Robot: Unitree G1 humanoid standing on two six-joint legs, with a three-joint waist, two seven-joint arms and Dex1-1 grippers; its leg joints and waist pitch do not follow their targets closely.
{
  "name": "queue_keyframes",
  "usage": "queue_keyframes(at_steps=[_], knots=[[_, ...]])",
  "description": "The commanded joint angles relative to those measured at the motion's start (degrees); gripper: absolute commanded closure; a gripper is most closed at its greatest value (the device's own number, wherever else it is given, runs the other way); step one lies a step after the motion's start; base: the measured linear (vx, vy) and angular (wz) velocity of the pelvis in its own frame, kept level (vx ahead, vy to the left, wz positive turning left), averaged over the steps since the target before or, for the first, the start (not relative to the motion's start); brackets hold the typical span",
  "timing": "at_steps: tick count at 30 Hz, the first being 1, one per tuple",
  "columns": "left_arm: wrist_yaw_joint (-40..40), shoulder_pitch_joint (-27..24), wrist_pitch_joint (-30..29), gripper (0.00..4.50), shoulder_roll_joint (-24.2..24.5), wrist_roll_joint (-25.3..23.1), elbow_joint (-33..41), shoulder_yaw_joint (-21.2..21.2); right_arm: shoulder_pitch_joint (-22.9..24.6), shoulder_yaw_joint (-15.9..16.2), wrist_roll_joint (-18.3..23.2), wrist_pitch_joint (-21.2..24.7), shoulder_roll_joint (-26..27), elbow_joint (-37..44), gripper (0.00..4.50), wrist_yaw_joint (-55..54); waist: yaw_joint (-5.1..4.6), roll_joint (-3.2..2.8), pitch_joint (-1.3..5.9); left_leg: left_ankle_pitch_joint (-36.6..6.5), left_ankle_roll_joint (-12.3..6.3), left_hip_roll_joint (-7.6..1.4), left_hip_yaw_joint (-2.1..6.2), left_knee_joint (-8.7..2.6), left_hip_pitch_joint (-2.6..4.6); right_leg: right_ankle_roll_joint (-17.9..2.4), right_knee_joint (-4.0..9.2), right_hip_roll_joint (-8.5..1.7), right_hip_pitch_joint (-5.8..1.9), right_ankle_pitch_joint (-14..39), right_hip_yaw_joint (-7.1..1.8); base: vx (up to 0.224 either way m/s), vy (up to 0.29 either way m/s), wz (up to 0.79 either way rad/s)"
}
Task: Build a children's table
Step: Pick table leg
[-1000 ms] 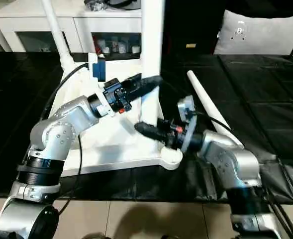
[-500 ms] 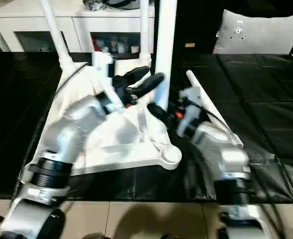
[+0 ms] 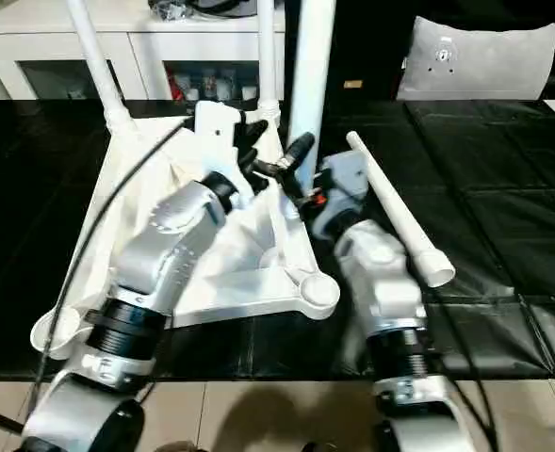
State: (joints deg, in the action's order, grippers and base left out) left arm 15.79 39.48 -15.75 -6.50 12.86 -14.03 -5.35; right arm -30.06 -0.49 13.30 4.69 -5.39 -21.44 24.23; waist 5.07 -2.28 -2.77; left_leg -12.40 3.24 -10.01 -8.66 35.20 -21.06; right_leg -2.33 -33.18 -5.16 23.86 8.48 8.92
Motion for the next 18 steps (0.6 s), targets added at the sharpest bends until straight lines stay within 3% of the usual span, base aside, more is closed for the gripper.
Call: queue_keyframes(at_steps=[1, 5, 6, 18], knots=[[1.1, 0.0, -0.2, 0.64, -0.3, 1.2, 0.6, 0.2, -1.2, 0.0, -0.3, -1.1, 0.1, -0.3, 2.59, 0.0, 0.03, 1.59, 4.66, 0.9, -8.01, -2.69, 0.32, -3.16, -0.43, -5.6, 3.62, -4.09, -4.55, 14.7, -3.59, 0.000, 0.000, 0.00], [2.5, -0.8, -1.0, 0.64, -0.6, 2.4, 1.8, -0.2, -1.6, 0.0, -0.7, -2.1, 0.4, -1.2, 2.59, 0.2, 0.04, 1.44, 4.67, 1.1, -8.25, -2.78, 0.33, -3.11, -0.45, -6.3, 3.47, -4.13, -4.51, 14.0, -3.66, 0.000, 0.000, 0.00], [2.5, -1.0, -1.1, 0.92, -0.6, 2.3, 1.9, -0.2, -1.5, 0.0, -0.7, -2.4, 0.5, -1.3, 2.59, 0.4, 0.04, 1.44, 4.69, 1.1, -8.24, -2.72, 0.32, -3.09, -0.44, -6.3, 3.44, -4.10, -4.54, 13.9, -3.66, 0.000, 0.000, 0.00], [2.2, -1.5, -1.2, 1.86, -0.3, 1.3, 1.4, -0.6, -1.2, 1.1, -1.5, -3.9, 0.5, -1.9, 2.59, 1.4, -0.09, 1.32, 4.66, 0.8, -8.43, -2.81, 0.32, -3.14, -0.30, -6.3, 3.46, -4.01, -4.48, 14.0, -3.68, 0.000, 0.000, 0.00]])
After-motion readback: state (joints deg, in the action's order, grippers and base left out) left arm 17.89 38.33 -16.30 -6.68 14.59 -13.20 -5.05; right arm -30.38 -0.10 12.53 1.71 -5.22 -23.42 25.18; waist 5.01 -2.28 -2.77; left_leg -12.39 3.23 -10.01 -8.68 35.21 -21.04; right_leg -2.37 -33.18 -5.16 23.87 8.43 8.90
